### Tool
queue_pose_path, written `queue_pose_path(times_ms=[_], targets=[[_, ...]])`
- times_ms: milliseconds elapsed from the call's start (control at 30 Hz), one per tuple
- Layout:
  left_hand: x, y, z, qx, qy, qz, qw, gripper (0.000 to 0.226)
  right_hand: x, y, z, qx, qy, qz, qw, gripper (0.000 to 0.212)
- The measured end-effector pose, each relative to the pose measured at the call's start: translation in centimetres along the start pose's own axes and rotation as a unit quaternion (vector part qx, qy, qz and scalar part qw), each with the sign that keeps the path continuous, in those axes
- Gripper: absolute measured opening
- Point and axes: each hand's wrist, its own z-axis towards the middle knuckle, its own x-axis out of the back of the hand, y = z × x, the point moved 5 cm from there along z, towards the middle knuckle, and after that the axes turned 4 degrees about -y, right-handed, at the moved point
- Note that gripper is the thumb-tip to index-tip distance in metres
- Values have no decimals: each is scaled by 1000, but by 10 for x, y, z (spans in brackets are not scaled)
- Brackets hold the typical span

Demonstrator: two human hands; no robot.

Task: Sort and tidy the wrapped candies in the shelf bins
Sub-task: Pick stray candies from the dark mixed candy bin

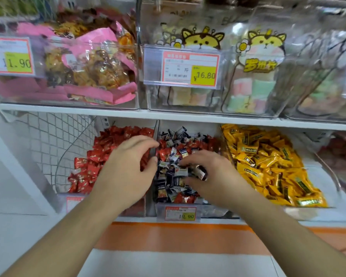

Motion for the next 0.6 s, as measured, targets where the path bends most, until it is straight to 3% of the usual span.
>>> queue_pose_path(times_ms=[67, 133, 267, 367, 467, 600], targets=[[-13, 1, 1, 2, -30, 2, 1000, 37, -19, -6, 7, 59, -57, -75, 994, 40], [-25, 0, 1, 3, -58, 21, 998, 40, -31, -1, 16, 59, -58, -117, 990, 40], [-33, -4, -1, 9, -70, 35, 997, 39, -24, 19, 27, 26, 57, -162, 985, 34], [-34, -4, -3, 6, -75, 39, 996, 39, -16, 32, 29, -5, 118, -130, 984, 37], [-34, -3, -4, 0, -77, 45, 996, 39, -13, 28, 25, 10, 111, -109, 988, 48], [-31, -2, -7, -5, -73, 46, 996, 39, -2, 17, 12, 41, 83, -37, 995, 37]])
